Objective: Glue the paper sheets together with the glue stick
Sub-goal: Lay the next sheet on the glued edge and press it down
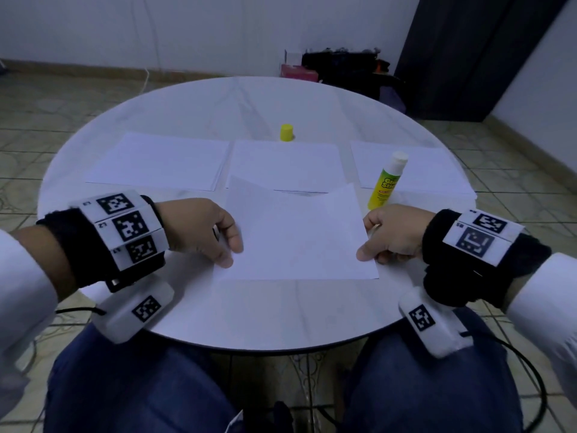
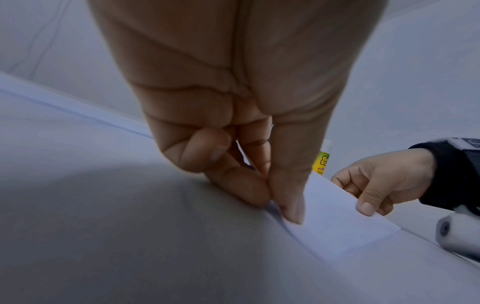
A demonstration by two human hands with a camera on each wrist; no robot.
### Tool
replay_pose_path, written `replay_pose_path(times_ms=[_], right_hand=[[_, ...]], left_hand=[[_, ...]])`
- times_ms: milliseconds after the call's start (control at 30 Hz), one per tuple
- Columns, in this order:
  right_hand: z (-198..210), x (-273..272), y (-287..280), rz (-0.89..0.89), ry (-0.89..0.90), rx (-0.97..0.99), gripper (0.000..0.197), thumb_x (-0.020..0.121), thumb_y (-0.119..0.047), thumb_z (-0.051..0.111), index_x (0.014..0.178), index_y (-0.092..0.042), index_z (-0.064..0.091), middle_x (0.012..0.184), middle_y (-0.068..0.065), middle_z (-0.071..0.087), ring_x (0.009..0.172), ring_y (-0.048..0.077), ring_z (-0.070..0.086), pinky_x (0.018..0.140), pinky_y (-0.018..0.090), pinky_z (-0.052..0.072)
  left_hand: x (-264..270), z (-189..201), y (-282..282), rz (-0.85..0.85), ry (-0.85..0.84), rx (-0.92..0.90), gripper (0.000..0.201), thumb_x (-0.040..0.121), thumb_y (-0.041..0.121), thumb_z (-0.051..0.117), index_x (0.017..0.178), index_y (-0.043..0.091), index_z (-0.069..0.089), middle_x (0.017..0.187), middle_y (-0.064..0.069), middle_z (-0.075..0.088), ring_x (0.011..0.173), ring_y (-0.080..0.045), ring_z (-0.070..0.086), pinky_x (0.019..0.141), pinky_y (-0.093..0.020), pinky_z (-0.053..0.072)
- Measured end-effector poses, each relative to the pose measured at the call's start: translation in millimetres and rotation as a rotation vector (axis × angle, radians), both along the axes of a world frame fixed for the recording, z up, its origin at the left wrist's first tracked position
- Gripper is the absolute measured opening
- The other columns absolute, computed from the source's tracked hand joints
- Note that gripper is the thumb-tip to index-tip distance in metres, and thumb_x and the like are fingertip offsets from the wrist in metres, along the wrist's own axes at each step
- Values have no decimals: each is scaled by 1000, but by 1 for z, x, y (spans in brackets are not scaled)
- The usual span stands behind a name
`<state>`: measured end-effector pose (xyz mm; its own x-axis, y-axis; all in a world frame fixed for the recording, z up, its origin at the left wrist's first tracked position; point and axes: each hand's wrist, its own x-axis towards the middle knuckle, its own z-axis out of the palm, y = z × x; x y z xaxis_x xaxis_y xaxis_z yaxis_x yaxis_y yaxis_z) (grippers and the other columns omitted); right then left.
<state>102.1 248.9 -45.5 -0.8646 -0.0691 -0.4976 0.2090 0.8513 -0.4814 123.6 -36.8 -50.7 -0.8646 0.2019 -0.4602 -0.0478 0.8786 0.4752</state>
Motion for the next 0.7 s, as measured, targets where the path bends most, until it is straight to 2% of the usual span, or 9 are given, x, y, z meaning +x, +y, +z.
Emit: replay_pose_path(times_ms=[167,267,367,433,533,600,667,700], right_hand=[[1,0,-1,-3,6,8,32,74,-6,77,94,-13,54,56,3,58,46,12,52,42,20,31],[2,2,-2,3,14,28,31,74,-6,77,93,-12,54,57,2,58,47,11,52,41,18,32],[5,4,-6,16,43,79,32,73,-7,78,91,-11,52,62,4,57,50,15,50,42,19,33],[9,6,-10,37,77,158,36,73,-13,79,94,-10,50,70,4,53,61,19,48,48,23,33],[10,11,-12,22,122,209,57,74,-17,79,117,-15,42,82,-2,43,72,16,47,51,24,32],[9,13,-13,77,154,207,70,75,-16,77,134,-21,39,97,-2,48,84,18,50,60,24,39],[12,13,-13,193,150,279,71,80,-19,73,142,-24,39,122,1,52,109,20,50,82,23,41],[14,13,-13,249,134,328,71,82,-22,71,144,-24,38,129,1,51,117,19,49,89,23,39]], left_hand=[[-1,-2,-2,2,-3,-4,18,74,18,81,82,27,68,51,20,61,47,6,49,50,-7,37],[-2,-2,-3,1,4,-6,18,73,19,81,82,28,68,49,19,59,46,5,48,49,-7,36],[-2,-2,-3,-6,16,-24,18,73,19,82,81,29,68,50,17,59,47,4,48,51,-8,37],[-2,-2,-2,-16,28,-51,21,72,21,82,81,31,66,59,13,61,52,0,50,56,-11,39],[-4,-2,-1,-58,41,-110,37,72,25,82,97,35,58,86,-2,66,60,-7,55,60,-17,42],[-5,0,-3,-68,24,-158,56,72,30,82,116,39,49,83,-1,66,56,-8,56,52,-14,40],[-5,2,-4,-47,1,-204,72,71,37,81,131,41,42,73,7,60,57,-11,53,49,-15,38],[-4,3,-5,-50,2,-246,79,71,41,81,136,42,38,73,9,56,59,-11,52,51,-17,37]])
